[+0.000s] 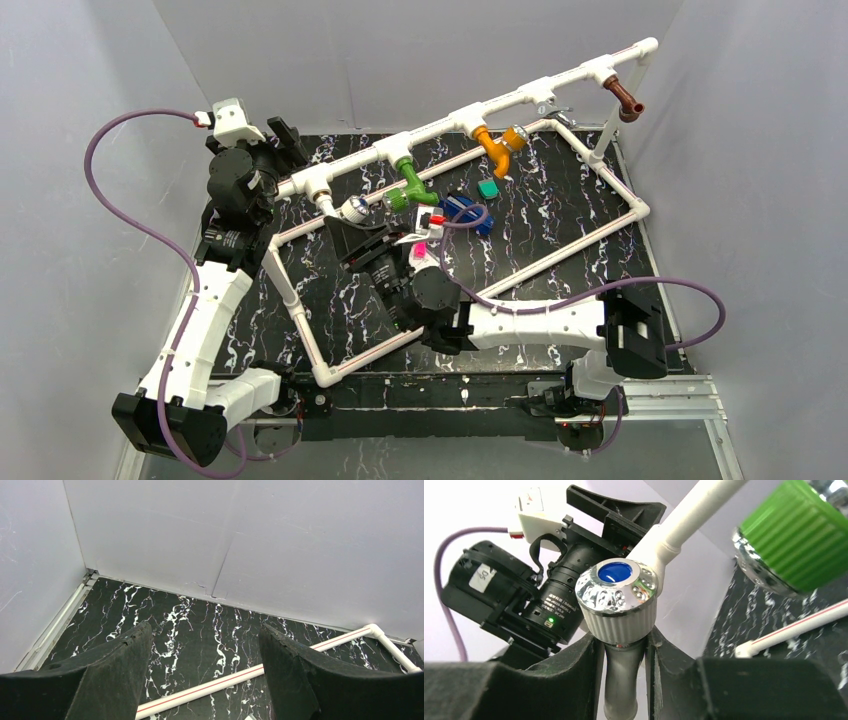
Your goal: Install the water faucets
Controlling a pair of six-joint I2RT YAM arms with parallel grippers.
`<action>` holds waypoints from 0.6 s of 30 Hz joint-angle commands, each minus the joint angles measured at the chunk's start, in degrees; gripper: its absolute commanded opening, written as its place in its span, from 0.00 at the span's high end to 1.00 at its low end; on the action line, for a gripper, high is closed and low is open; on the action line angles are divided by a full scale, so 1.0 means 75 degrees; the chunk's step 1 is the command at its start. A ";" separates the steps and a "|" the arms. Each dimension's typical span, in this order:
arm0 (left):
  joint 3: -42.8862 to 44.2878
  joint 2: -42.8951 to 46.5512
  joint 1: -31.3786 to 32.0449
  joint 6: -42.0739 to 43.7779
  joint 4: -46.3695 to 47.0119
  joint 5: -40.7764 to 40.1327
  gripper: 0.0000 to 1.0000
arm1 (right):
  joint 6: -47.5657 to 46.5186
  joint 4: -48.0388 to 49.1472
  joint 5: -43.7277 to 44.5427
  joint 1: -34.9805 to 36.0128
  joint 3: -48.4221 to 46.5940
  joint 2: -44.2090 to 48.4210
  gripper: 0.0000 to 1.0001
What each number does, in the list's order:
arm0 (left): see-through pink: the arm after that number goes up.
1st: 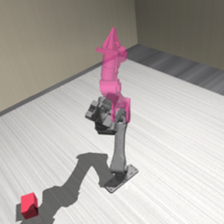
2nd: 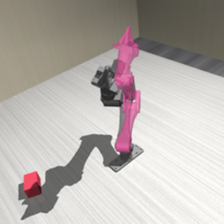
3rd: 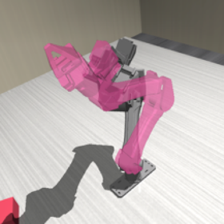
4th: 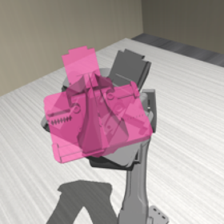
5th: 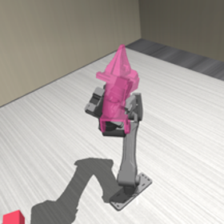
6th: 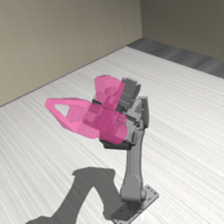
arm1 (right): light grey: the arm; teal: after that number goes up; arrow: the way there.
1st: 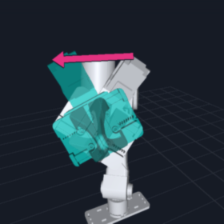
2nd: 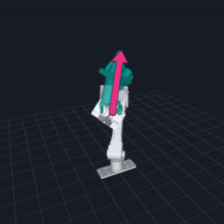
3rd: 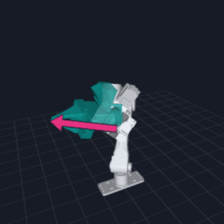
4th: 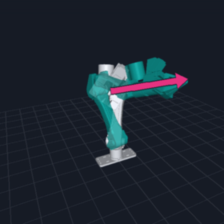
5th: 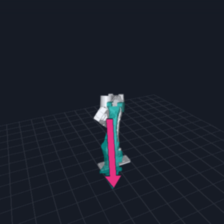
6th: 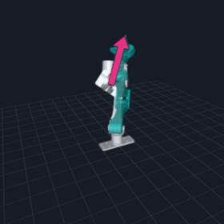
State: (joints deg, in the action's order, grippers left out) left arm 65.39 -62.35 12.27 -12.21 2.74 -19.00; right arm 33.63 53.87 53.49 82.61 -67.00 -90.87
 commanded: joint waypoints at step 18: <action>-0.0968 -0.0851 -0.0128 0.0022 -0.2521 -0.0177 0.25 | 0.7463 -0.2682 0.0206 -0.0371 0.0492 0.0494 0.99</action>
State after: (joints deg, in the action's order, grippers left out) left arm 65.39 -62.35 12.27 -12.21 2.74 -19.00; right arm 80.79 39.83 53.41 81.32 -65.71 -87.83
